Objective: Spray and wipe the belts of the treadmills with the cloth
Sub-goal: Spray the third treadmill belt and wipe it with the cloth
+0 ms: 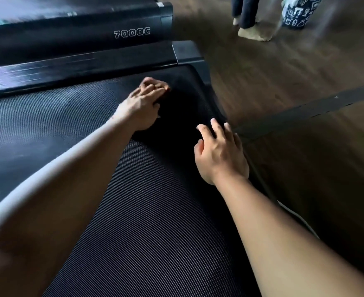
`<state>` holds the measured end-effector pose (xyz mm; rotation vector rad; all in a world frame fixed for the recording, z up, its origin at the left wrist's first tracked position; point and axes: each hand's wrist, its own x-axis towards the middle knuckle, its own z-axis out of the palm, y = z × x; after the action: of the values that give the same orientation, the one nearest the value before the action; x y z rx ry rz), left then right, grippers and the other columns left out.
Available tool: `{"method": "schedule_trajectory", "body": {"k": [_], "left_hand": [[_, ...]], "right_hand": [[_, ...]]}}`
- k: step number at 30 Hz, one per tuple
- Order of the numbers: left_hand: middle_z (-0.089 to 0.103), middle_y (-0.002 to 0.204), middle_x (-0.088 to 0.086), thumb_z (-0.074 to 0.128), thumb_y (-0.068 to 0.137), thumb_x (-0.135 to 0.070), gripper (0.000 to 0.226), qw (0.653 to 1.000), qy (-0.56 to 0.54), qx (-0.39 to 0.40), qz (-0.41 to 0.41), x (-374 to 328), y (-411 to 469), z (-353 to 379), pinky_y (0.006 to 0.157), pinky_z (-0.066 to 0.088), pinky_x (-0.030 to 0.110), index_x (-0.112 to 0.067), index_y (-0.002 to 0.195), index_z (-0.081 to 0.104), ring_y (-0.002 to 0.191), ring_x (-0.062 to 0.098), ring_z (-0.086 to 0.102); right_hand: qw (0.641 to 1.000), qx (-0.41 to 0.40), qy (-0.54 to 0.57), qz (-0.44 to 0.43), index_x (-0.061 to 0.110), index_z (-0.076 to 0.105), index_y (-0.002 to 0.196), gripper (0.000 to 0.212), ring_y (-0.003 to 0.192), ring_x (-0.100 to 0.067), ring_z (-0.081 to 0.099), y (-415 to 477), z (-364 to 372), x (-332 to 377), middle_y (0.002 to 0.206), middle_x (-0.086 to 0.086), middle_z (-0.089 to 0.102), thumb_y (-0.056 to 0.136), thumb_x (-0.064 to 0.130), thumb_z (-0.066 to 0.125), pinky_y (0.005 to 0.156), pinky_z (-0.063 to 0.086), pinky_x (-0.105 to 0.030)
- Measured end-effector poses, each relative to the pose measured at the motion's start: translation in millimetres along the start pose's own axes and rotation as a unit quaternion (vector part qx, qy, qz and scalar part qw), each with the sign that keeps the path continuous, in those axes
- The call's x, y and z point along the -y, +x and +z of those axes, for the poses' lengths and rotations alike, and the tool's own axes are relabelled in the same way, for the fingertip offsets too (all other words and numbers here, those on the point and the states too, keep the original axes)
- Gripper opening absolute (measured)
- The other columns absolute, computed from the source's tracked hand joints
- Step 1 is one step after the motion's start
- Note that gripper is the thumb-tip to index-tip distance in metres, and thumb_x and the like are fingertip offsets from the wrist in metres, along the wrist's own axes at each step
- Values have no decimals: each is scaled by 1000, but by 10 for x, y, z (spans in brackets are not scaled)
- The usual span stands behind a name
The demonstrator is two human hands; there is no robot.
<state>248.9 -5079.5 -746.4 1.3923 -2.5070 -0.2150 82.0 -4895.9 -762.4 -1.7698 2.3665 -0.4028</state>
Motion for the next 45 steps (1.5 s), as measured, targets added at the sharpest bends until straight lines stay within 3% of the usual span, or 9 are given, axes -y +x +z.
{"method": "schedule_trajectory", "body": {"k": [5, 9, 13, 17, 21, 26, 32, 38, 45], "left_hand": [[31, 162, -5, 51, 101, -25, 53, 995, -24, 29, 95, -286, -519, 6, 121, 11, 24, -32, 152, 40, 152, 18, 20], [37, 160, 4, 40, 99, -37, 53, 985, -9, 55, 163, -57, -1043, -65, 124, 22, 37, -26, 151, 44, 152, 22, 25], [43, 156, 6, 43, 98, -30, 52, 996, -11, 18, 88, 269, -1139, -159, 123, 24, 40, -21, 148, 47, 148, 27, 32], [26, 165, -1, 47, 103, -23, 54, 997, -9, 0, -80, 241, -766, -176, 123, 15, 36, -30, 154, 35, 153, 23, 17], [18, 167, 1, 42, 105, -24, 56, 995, 5, 11, -99, -58, -658, -124, 123, 6, 31, -32, 158, 27, 154, 19, 9], [31, 162, 2, 39, 95, -30, 56, 999, -24, 21, 23, -459, -896, -92, 121, 11, 28, -26, 151, 43, 151, 23, 19], [30, 163, 4, 29, 98, -40, 56, 983, -16, 74, 169, -556, -1484, 16, 125, 19, 42, -29, 151, 42, 154, 19, 12], [32, 162, 4, 32, 95, -36, 58, 999, -25, 30, 22, -148, -1314, -66, 126, 13, 36, -28, 152, 41, 153, 25, 19], [36, 158, -1, 51, 99, -18, 53, 998, -39, -3, -55, -12, -104, -43, 122, 14, 32, -25, 151, 42, 148, 20, 26]], "right_hand": [[1000, -7, 27, 3, 32, 39, 146, 48, 151, -27, 14, -3, -28, -15, 163, 0, 22, 99, 34, 38, 122, 12, -43], [999, -15, 34, -1, 32, 41, 145, 46, 150, -28, 16, -10, -14, -18, 163, 0, 25, 99, 32, 39, 121, 14, -44], [999, -14, 30, -3, 33, 39, 145, 45, 150, -28, 15, -7, -1, -33, 163, -1, 24, 100, 34, 36, 122, 14, -44], [999, -17, 46, -4, 30, 43, 142, 43, 150, -28, 17, -3, -5, -44, 161, -1, 27, 100, 32, 39, 121, 15, -44], [993, -49, 110, -16, 23, 50, 136, 41, 141, -25, 34, -22, -67, -66, 150, -2, 44, 95, 25, 49, 117, 25, -43], [984, -67, 165, -6, 16, 57, 128, 38, 124, -26, 48, -99, -146, -89, 131, -8, 57, 90, 15, 56, 106, 34, -35], [990, -11, 139, -8, 14, 53, 135, 42, 129, -25, 44, -292, -308, -303, 138, -8, 50, 93, 16, 57, 106, 29, -28], [993, 34, 113, 2, 23, 40, 149, 49, 143, -19, 32, -476, -300, -436, 161, 2, 27, 102, 34, 47, 113, 29, -33], [992, 1, 125, -4, 23, 42, 148, 50, 139, -20, 41, -486, -250, -436, 160, 3, 29, 100, 35, 48, 109, 37, -33]]}}
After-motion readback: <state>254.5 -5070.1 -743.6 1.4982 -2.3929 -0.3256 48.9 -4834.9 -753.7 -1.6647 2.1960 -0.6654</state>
